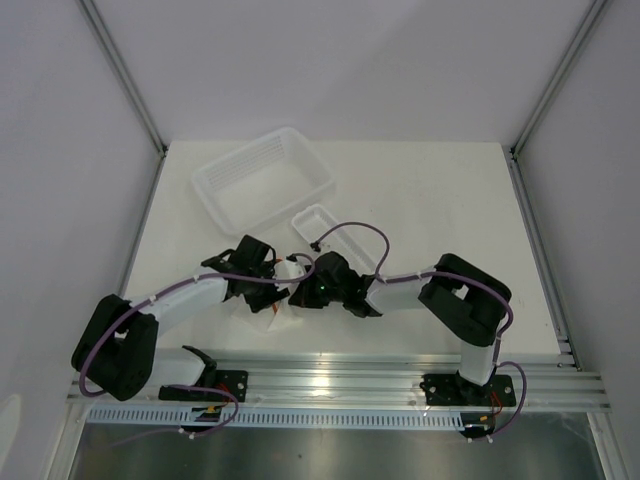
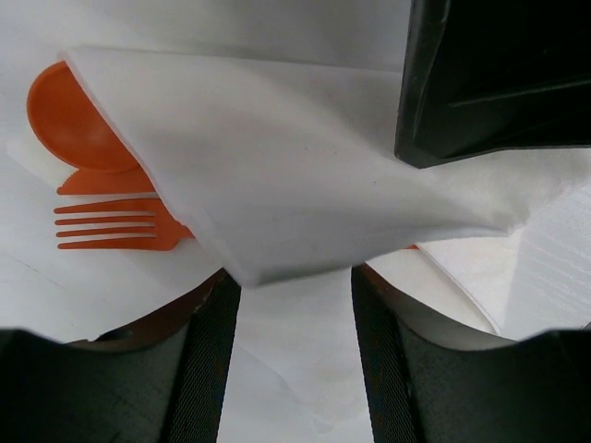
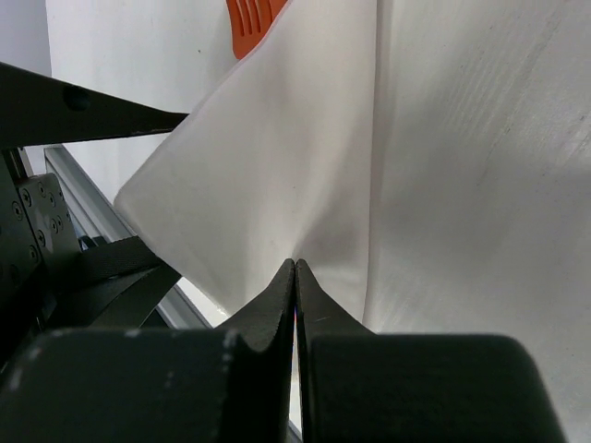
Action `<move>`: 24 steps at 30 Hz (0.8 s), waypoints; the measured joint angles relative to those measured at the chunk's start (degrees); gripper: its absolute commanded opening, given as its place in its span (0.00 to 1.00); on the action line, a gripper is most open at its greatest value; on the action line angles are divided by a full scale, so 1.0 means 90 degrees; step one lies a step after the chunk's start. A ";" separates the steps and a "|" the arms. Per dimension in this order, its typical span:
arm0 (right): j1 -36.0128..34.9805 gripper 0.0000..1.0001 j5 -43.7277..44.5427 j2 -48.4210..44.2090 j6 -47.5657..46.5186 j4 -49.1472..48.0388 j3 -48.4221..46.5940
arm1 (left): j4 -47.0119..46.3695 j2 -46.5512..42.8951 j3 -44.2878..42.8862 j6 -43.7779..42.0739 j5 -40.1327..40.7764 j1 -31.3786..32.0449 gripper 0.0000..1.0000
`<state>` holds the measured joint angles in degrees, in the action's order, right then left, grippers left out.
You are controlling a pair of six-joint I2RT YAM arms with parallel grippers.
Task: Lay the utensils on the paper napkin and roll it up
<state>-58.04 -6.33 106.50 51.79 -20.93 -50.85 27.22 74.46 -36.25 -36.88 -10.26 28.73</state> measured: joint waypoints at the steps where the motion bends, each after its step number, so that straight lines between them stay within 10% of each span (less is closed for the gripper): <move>1: 0.0005 0.00 0.0012 -0.0034 -0.0002 0.0024 0.0000 | 0.0002 0.0000 -0.0022 0.0000 -0.0005 0.0000 0.56; 24: 0.0204 0.00 0.0153 -0.0177 -0.0114 0.0233 0.0029 | 0.0036 0.0520 -0.0321 0.0044 0.0010 0.0000 0.57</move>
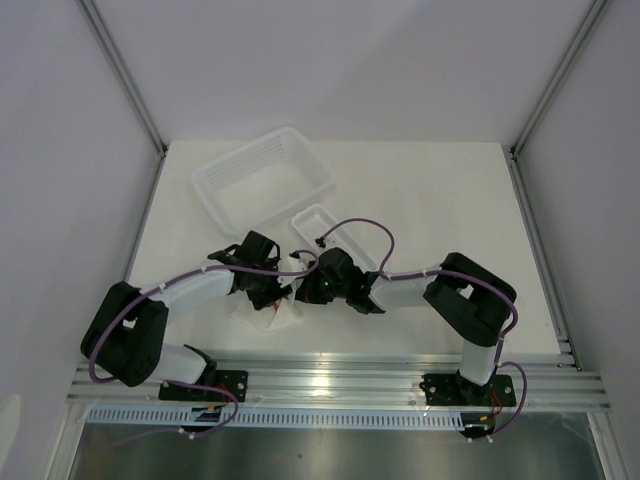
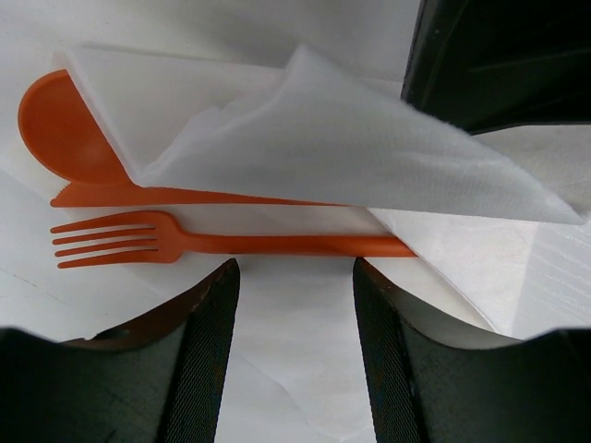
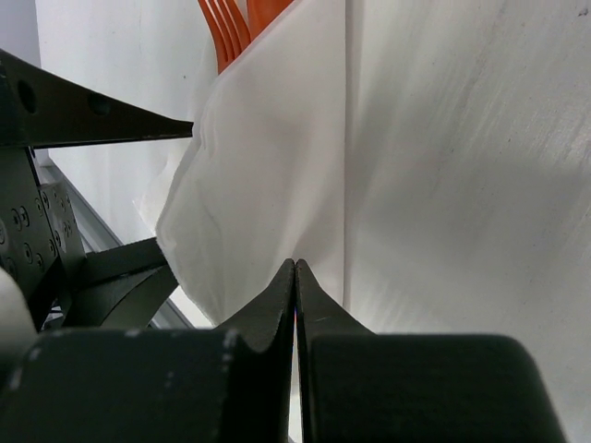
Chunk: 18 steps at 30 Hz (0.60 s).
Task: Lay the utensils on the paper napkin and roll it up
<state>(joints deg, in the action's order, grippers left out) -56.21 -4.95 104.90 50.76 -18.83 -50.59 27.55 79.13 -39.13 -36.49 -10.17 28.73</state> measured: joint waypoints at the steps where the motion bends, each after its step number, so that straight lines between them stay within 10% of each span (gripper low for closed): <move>1: 0.0012 0.00 -0.0010 0.0012 0.0000 -0.0027 0.0000 | -0.0002 -0.0007 0.0000 0.0000 0.0000 0.0000 0.57; 18: 0.0148 0.00 -0.0075 0.0141 0.0051 -0.0221 0.0012 | -0.0068 0.0277 -0.0214 0.0053 -0.0007 0.0000 0.57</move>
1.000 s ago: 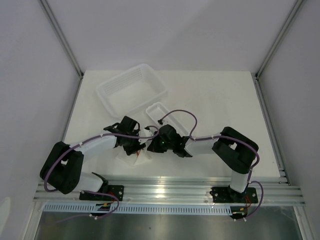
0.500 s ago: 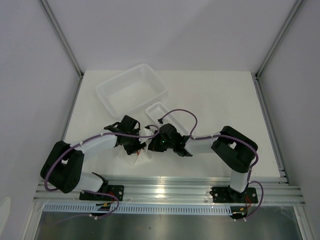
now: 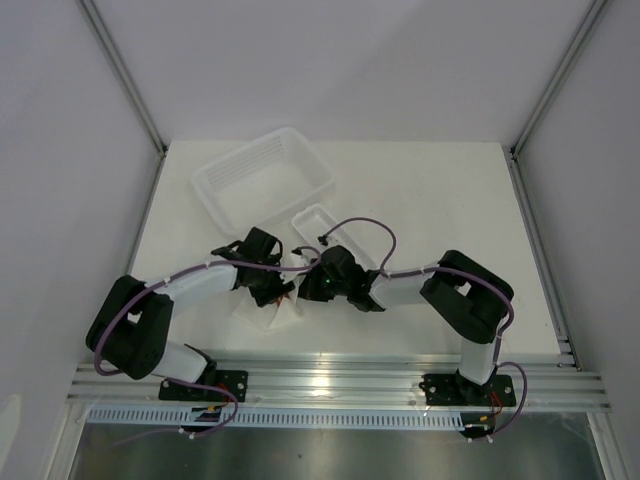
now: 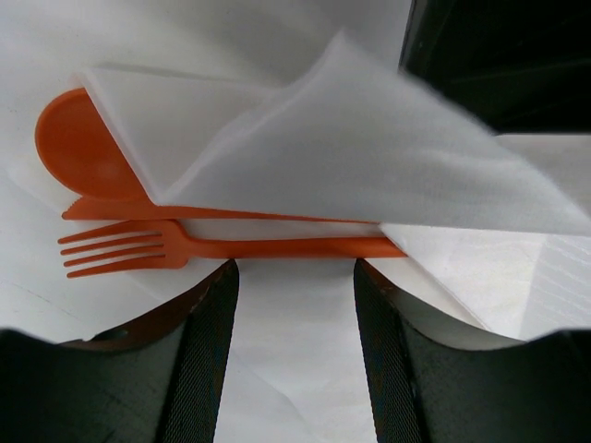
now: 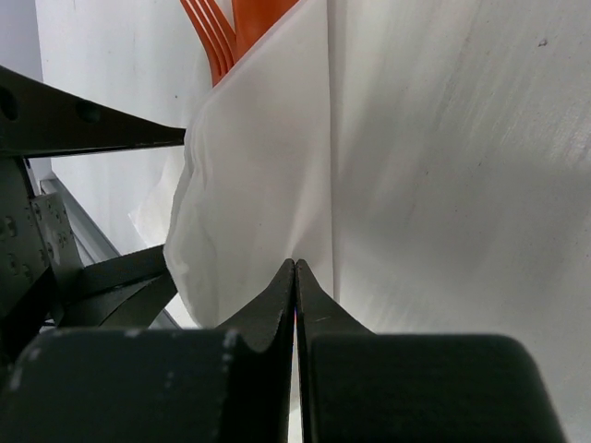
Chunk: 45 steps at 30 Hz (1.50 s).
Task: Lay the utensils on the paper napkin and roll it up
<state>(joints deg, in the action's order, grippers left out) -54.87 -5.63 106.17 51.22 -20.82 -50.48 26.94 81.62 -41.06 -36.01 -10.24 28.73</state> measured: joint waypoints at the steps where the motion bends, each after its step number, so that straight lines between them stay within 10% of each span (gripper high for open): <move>1: 0.0000 0.00 -0.0012 0.0012 0.0000 -0.0010 0.0000 | -0.0002 -0.0012 0.0000 0.0005 -0.0012 0.0000 0.57; 30: -0.0211 0.00 -0.0663 0.0542 -0.0223 -0.0134 -0.0661 | 0.0194 -0.0627 0.0525 0.0301 0.0257 -0.0474 0.38; 45: -0.0318 0.00 -0.0814 0.1105 0.0000 -0.0238 -0.1047 | 0.1120 -0.1511 -0.0243 0.0848 -0.0576 -0.1151 0.71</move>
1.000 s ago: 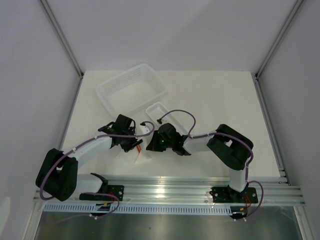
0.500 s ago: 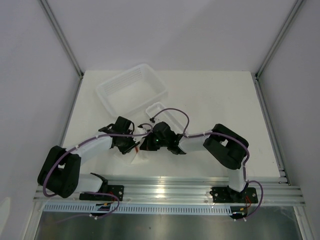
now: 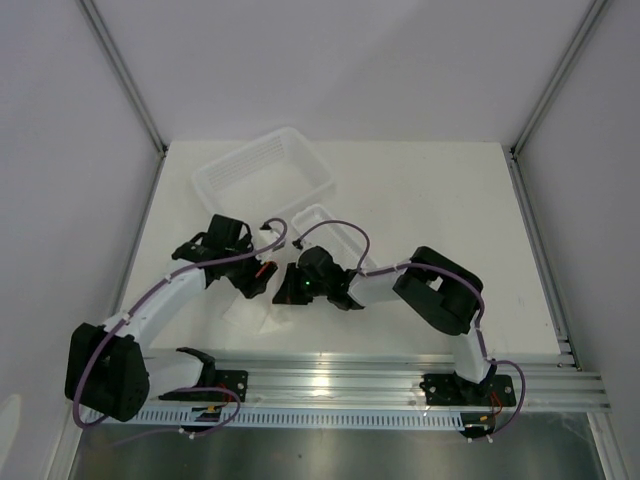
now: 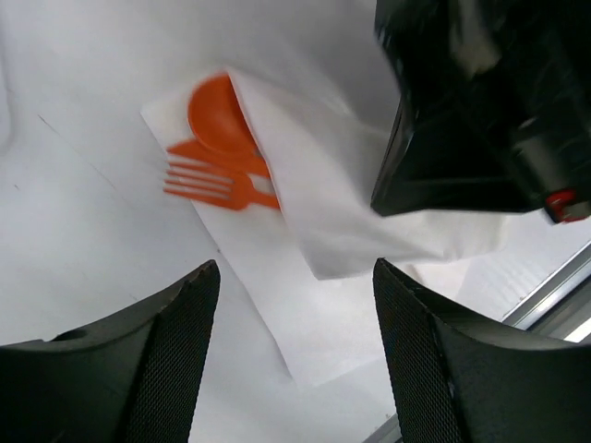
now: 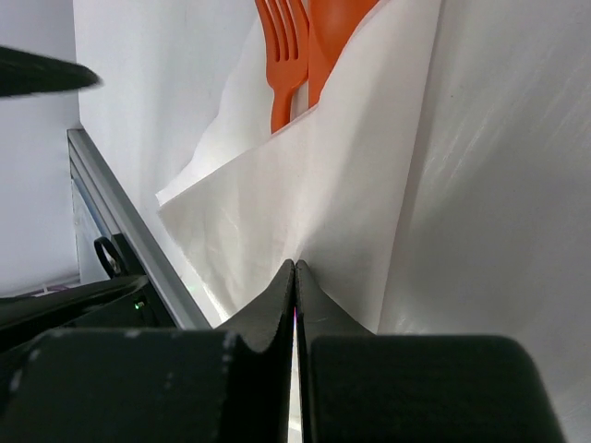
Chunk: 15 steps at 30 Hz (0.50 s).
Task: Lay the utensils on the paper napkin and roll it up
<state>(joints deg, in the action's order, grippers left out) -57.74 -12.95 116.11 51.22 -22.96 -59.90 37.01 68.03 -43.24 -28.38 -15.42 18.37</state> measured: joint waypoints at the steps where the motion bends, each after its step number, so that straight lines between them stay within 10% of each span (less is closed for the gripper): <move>1: -0.0010 0.00 0.0005 0.0000 0.0000 0.0000 0.0000 | 0.0010 -0.0015 -0.0136 0.0058 -0.0075 -0.0005 0.72; 15: -0.0053 0.00 0.0097 -0.0007 0.0022 0.0019 -0.0002 | 0.0418 0.1365 -0.0437 0.0770 -0.0253 -0.0017 0.59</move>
<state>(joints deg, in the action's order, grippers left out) -58.22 -12.08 116.05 51.42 -22.79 -59.92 40.77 80.31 -47.18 -21.45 -17.69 18.22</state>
